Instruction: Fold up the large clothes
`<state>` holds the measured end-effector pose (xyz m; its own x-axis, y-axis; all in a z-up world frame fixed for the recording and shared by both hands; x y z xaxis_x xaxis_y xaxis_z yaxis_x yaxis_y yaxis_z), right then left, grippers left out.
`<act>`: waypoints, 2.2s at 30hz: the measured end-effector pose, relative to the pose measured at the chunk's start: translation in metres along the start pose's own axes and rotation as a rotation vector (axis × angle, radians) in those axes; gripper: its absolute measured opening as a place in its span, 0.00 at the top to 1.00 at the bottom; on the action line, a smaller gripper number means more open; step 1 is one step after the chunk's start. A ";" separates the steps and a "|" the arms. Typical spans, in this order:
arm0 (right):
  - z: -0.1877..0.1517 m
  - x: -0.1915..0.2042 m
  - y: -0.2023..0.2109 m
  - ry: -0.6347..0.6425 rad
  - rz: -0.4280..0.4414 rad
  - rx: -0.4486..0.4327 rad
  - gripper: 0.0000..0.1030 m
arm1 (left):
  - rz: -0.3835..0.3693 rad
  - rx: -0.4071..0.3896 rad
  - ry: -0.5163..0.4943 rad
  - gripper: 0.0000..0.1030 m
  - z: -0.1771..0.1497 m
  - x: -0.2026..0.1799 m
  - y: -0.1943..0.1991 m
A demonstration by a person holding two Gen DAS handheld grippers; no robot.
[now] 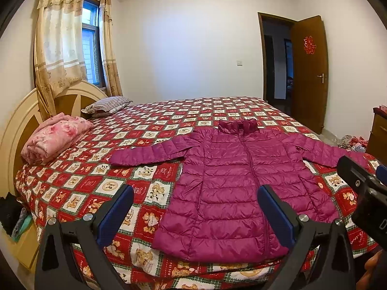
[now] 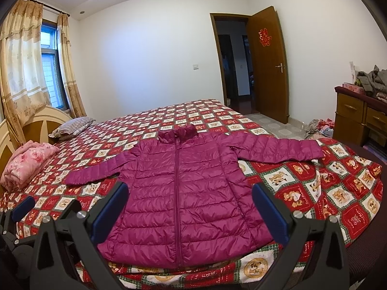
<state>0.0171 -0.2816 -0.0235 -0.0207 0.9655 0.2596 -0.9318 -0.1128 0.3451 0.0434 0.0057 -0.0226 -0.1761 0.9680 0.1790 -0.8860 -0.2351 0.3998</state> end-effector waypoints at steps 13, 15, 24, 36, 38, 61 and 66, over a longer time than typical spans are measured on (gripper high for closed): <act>0.002 0.001 0.001 -0.006 0.002 0.006 0.00 | -0.003 -0.003 0.010 0.01 0.001 0.000 0.001; 0.003 0.001 0.002 -0.005 0.003 0.005 0.00 | -0.005 -0.001 0.012 0.01 0.002 -0.001 0.002; 0.002 0.001 0.000 -0.004 0.004 0.009 0.00 | -0.007 -0.003 0.013 0.01 0.002 0.001 0.003; 0.000 0.002 -0.001 -0.003 0.006 0.013 0.00 | -0.006 -0.002 0.009 0.01 0.001 0.000 0.001; 0.000 0.002 -0.001 -0.003 0.006 0.014 0.00 | -0.006 -0.001 0.010 0.01 0.001 -0.001 0.002; -0.007 0.002 -0.008 -0.018 0.013 0.044 0.00 | -0.006 0.010 0.000 0.01 -0.003 -0.003 -0.001; -0.009 -0.002 -0.012 -0.023 0.002 0.054 0.00 | 0.001 0.014 -0.006 0.01 -0.006 -0.006 -0.006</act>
<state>0.0248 -0.2800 -0.0361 -0.0136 0.9595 0.2813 -0.9108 -0.1280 0.3925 0.0477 0.0021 -0.0314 -0.1742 0.9672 0.1847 -0.8799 -0.2371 0.4118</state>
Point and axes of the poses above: each gripper's, at about its wrist camera, not at the fingertips, and y roughly against the way its jaws point, x to its left, z to its top, the point moved 6 cm from there along -y, roughly the way its jaws point, and after that the axes turned 15 degrees about z, right-handed, at the moved point
